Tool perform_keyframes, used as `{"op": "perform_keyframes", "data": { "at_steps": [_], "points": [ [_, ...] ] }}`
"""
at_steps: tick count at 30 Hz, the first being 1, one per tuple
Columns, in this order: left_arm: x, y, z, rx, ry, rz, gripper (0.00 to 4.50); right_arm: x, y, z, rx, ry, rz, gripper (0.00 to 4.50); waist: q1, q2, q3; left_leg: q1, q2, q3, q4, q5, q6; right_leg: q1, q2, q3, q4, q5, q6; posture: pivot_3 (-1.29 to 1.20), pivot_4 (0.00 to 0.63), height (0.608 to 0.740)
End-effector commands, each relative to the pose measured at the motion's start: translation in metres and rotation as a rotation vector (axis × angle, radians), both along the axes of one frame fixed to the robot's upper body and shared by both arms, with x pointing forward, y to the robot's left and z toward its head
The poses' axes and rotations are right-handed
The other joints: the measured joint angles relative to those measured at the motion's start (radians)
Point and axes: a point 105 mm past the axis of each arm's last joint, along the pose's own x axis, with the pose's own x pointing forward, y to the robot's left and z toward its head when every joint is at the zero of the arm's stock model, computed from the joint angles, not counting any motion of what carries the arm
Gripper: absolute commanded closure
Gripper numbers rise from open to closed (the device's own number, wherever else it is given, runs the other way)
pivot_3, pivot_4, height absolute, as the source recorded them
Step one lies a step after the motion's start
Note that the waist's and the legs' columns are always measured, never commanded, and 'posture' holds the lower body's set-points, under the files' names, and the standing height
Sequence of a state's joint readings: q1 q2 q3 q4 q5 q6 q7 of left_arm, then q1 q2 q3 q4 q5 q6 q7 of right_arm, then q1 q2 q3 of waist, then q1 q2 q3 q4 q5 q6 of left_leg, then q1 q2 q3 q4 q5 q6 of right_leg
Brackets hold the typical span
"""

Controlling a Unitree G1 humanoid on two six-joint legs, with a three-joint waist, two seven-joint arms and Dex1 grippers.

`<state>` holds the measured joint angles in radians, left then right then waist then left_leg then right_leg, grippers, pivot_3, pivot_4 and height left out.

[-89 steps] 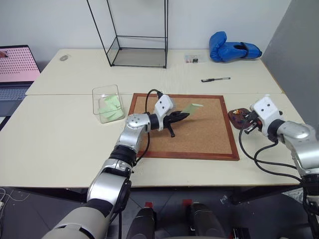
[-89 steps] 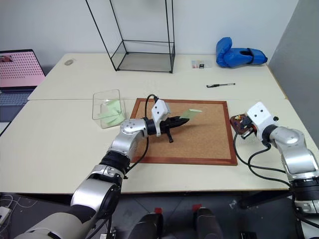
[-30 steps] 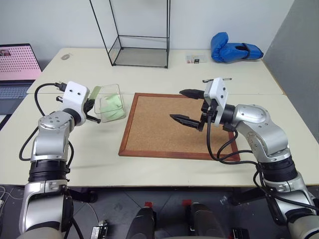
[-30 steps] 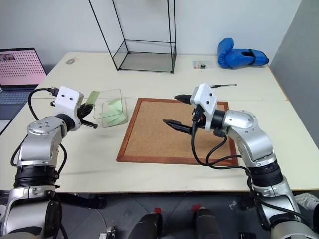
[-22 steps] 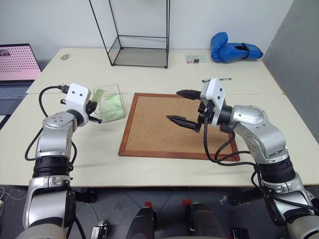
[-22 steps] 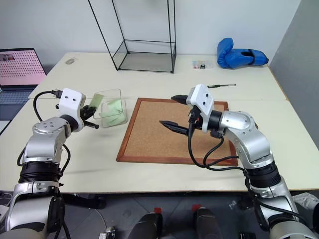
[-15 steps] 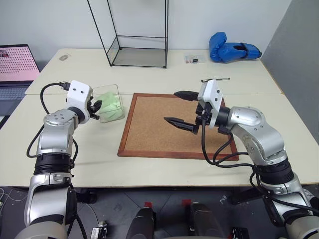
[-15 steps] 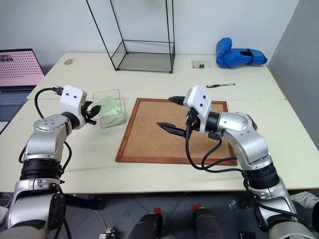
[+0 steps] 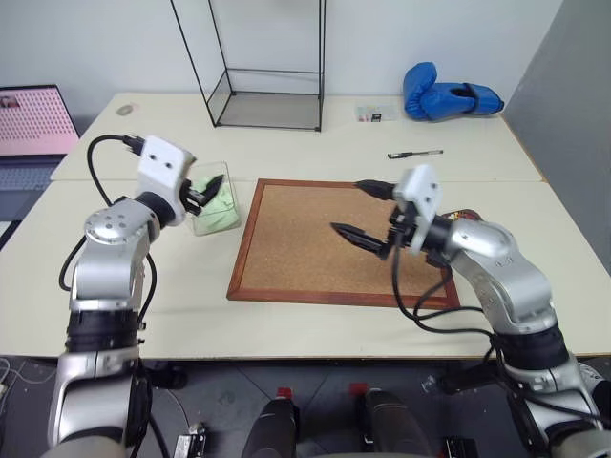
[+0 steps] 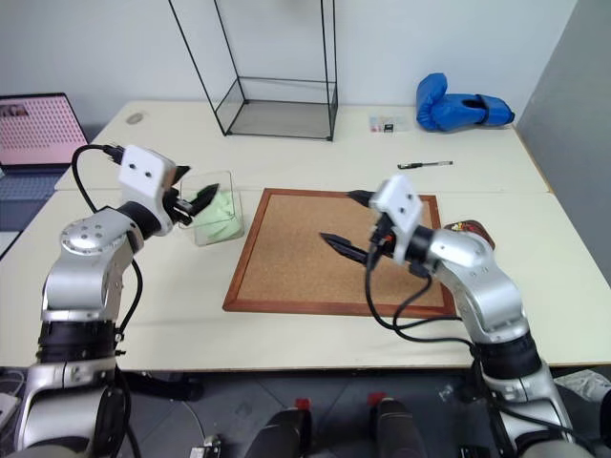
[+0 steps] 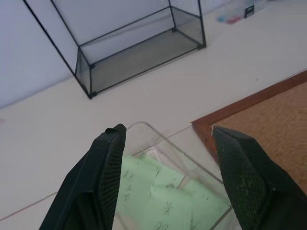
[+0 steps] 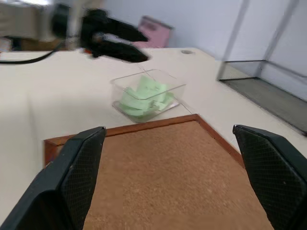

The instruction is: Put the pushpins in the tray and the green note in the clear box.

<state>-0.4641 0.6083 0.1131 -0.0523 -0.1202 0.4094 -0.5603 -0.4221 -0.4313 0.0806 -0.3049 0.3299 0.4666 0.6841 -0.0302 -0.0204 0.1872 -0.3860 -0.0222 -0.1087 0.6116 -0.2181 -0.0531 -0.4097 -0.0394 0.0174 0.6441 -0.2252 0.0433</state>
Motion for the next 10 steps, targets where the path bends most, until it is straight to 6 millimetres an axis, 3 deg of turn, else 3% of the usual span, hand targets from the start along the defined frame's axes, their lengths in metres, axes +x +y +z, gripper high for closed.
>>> {"op": "perform_keyframes", "data": {
  "at_steps": [1,5,10],
  "points": [
    [-0.023,-0.037,-0.004,-0.065,0.001,-0.138,1.48,-0.005,-0.019,-0.004,0.039,-0.032,-0.130,0.00,0.001,0.000,0.000,0.000,0.000,0.000,0.000,0.000,0.000,0.000,-0.001,0.000,0.001,0.000,0.000,0.00,0.150,0.740],
    [-0.041,-0.055,-0.028,-0.145,0.089,-0.240,1.48,-0.008,-0.037,-0.030,0.040,-0.003,-0.253,0.00,-0.001,0.000,0.000,-0.001,0.000,0.000,0.002,0.000,0.000,-0.001,0.002,0.000,0.002,0.000,0.000,0.00,0.150,0.740],
    [-0.049,-0.059,-0.043,-0.169,0.143,-0.281,1.48,-0.008,-0.052,-0.046,0.041,0.018,-0.331,0.00,-0.004,0.000,0.000,0.003,0.001,0.001,0.002,0.000,0.000,0.001,0.003,0.000,0.003,-0.001,-0.001,0.00,0.150,0.740]
  ]
}}
